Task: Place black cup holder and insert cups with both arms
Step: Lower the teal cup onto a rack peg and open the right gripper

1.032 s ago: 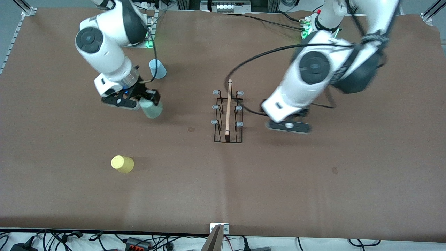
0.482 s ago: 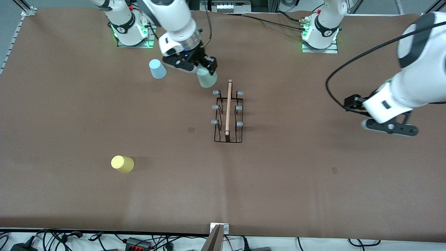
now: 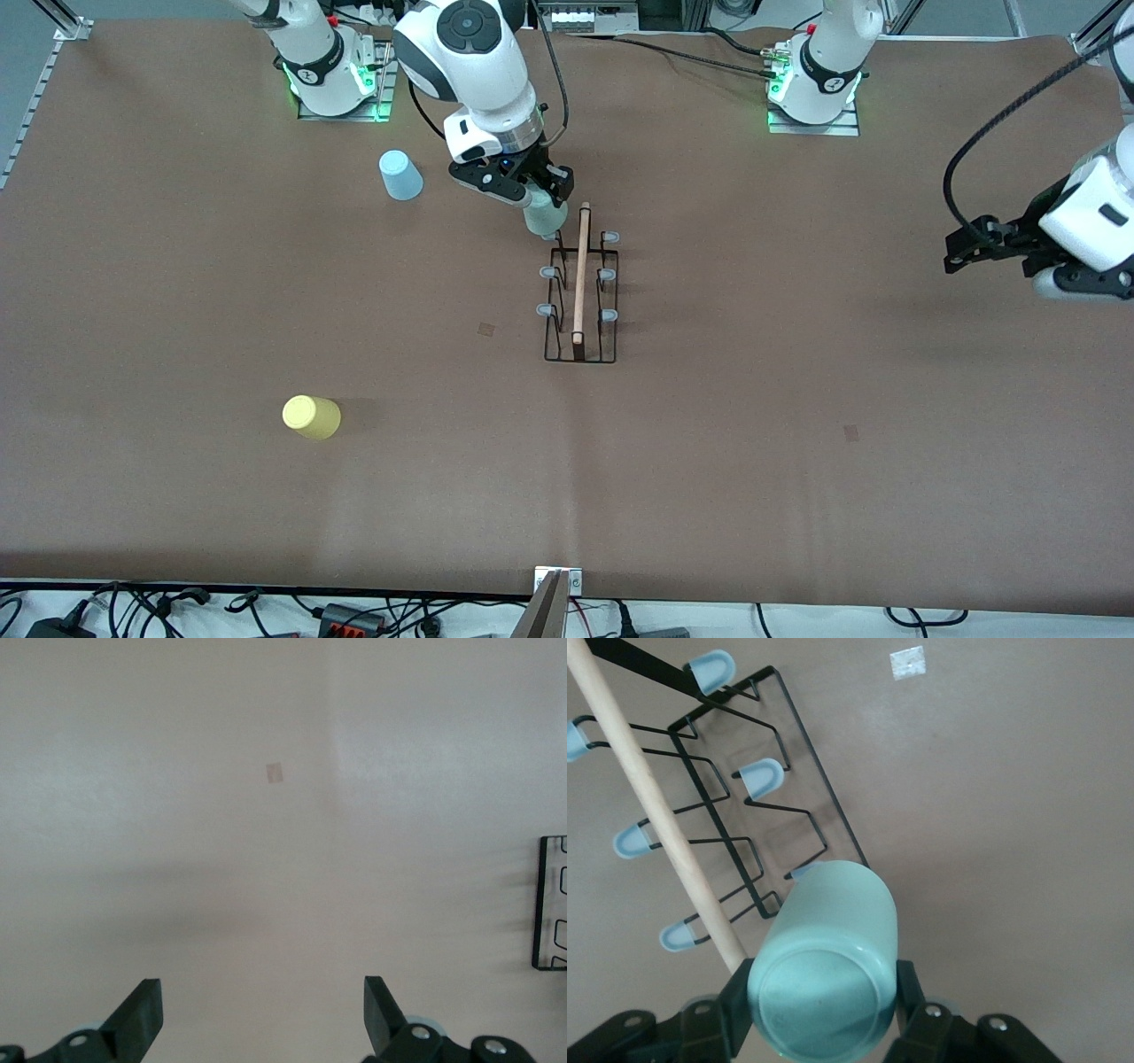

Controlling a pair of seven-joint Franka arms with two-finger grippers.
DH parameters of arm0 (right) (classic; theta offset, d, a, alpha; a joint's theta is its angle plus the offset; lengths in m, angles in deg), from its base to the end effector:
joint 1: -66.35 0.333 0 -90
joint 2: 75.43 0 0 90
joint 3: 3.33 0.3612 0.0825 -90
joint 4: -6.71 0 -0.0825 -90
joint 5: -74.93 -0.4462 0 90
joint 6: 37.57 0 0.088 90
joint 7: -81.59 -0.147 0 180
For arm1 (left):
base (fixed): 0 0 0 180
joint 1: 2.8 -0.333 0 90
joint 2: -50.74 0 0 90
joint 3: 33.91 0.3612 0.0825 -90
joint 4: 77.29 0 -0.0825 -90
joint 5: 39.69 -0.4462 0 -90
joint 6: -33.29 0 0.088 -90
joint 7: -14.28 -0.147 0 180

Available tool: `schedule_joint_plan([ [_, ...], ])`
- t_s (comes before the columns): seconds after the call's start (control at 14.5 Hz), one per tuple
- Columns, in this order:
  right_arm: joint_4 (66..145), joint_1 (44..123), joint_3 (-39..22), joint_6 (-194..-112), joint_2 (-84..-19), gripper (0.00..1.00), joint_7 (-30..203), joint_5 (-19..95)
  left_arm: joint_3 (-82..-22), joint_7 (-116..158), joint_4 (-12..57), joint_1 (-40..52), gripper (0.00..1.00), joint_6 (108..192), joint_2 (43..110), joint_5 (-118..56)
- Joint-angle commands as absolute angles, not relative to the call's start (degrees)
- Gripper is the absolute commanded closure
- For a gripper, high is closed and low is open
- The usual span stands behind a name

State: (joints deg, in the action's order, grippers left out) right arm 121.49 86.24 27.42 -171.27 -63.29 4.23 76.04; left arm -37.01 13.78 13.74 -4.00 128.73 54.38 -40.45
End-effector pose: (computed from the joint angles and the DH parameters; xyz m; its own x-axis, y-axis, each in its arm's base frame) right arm 0.4305 0.5100 0.3503 0.8914 -0.4496 -0.0573 -0.4526 -0.8765 -0.1639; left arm 0.6464 -0.0187 0.5884 0.9990 -0.0430 0.0134 -0.0428 -0.9990 -0.0099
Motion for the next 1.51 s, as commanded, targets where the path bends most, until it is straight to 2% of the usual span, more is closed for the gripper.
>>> schedule_joint_plan([
  [0.0, 120.2, 86.4, 27.5, -173.4, -61.4, 0.75, 3.0, 77.1, -33.5, 13.5, 21.7, 0.7, 0.00, 131.6, 48.1, -39.8],
  [0.34, 120.3, 86.4, 27.5, -174.4, -60.1, 0.72, 3.1, 77.2, -33.6, 12.6, 21.1, 0.4, 0.00, 131.0, 49.0, -40.3],
  [0.41, 120.3, 86.4, 27.4, -174.4, -59.7, 0.63, 3.2, 77.6, -33.4, 12.6, 21.1, 0.4, 0.00, 131.0, 49.0, -40.3],
  [0.48, 120.3, 86.4, 27.3, -174.4, -59.6, 0.29, 3.3, 78.4, -33.1, 12.5, 21.1, 0.4, 0.00, 131.0, 49.1, -40.3],
  [0.62, 120.2, 86.3, 27.2, -174.4, -59.3, 0.00, 3.5, 78.7, -33.1, 12.6, 21.1, 0.4, 0.00, 130.9, 49.0, -40.3],
  [0.83, 119.4, 84.4, 26.2, -172.8, -61.5, 0.00, 6.3, 78.7, -33.3, 12.5, 21.1, 0.4, 0.00, 130.7, 49.0, -40.3],
  [0.96, 118.0, 81.6, 25.8, -167.7, -63.7, 0.00, 12.5, 77.6, -33.2, 12.5, 21.1, 0.4, 0.00, 130.6, 49.0, -40.3],
  [1.24, 117.4, 69.6, 25.8, -161.9, -67.0, 0.00, 32.4, 76.0, -33.2, 12.5, 21.1, 0.4, 0.00, 130.6, 49.1, -40.2],
  [1.45, 118.1, 59.6, 25.5, -162.1, -66.4, 0.00, 52.2, 76.1, -33.1, 12.5, 21.1, 0.4, 0.00, 130.6, 49.1, -40.2],
])
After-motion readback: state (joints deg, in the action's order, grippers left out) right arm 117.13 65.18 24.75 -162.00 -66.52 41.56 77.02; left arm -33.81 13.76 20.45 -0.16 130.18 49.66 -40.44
